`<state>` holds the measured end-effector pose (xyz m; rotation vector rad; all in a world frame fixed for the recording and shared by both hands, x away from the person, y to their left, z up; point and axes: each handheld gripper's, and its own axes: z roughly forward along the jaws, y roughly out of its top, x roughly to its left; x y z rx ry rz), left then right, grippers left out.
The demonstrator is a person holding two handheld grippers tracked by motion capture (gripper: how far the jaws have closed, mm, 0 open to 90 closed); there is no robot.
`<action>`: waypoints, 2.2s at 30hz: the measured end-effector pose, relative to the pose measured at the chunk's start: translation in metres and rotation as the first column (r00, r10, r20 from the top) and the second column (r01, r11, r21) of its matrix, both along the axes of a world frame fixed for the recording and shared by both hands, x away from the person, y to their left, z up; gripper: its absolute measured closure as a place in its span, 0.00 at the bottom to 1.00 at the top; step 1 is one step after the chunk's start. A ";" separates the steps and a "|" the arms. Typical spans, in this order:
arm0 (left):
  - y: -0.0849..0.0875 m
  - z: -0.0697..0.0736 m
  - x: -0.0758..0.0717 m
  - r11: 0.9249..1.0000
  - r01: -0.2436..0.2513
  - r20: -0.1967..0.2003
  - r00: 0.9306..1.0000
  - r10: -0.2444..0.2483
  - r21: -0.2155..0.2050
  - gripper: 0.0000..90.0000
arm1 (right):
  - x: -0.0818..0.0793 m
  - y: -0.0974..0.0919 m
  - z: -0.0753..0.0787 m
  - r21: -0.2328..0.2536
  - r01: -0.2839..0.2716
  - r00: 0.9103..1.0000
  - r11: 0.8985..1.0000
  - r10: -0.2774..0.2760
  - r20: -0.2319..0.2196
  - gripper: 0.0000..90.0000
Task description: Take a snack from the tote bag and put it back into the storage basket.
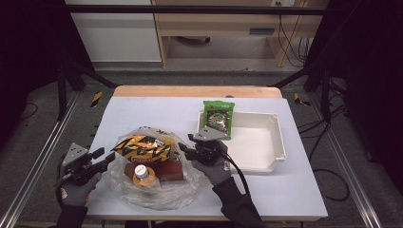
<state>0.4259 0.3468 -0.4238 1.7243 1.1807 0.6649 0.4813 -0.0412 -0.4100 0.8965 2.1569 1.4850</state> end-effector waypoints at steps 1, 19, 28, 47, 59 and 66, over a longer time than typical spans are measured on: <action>0.001 0.004 -0.002 1.000 -0.003 0.014 1.000 0.003 -0.007 0.48 | -0.002 -0.002 0.004 0.024 -0.001 1.000 1.000 0.001 0.019 0.49; -0.002 0.039 -0.022 0.999 0.002 0.121 0.993 0.003 -0.042 0.36 | -0.042 -0.009 0.064 0.122 -0.116 0.985 0.986 0.099 0.140 0.40; 0.000 0.039 -0.022 0.999 -0.009 0.125 0.992 0.015 -0.048 0.36 | -0.047 0.020 0.052 0.041 -0.184 0.980 0.982 0.180 0.090 0.38; 0.003 0.033 -0.019 0.999 -0.020 0.106 0.994 0.024 -0.038 0.36 | -0.029 0.058 0.015 -0.072 -0.185 0.980 0.980 0.189 0.066 0.31; 0.002 0.030 -0.018 0.999 -0.023 0.099 0.995 0.027 -0.037 0.36 | -0.022 0.058 0.009 -0.082 -0.159 0.981 0.984 0.166 0.096 0.66; 0.003 0.030 -0.018 0.999 -0.025 0.098 0.995 0.028 -0.038 0.36 | -0.019 0.048 0.013 -0.005 -0.177 0.979 0.984 0.176 0.098 0.90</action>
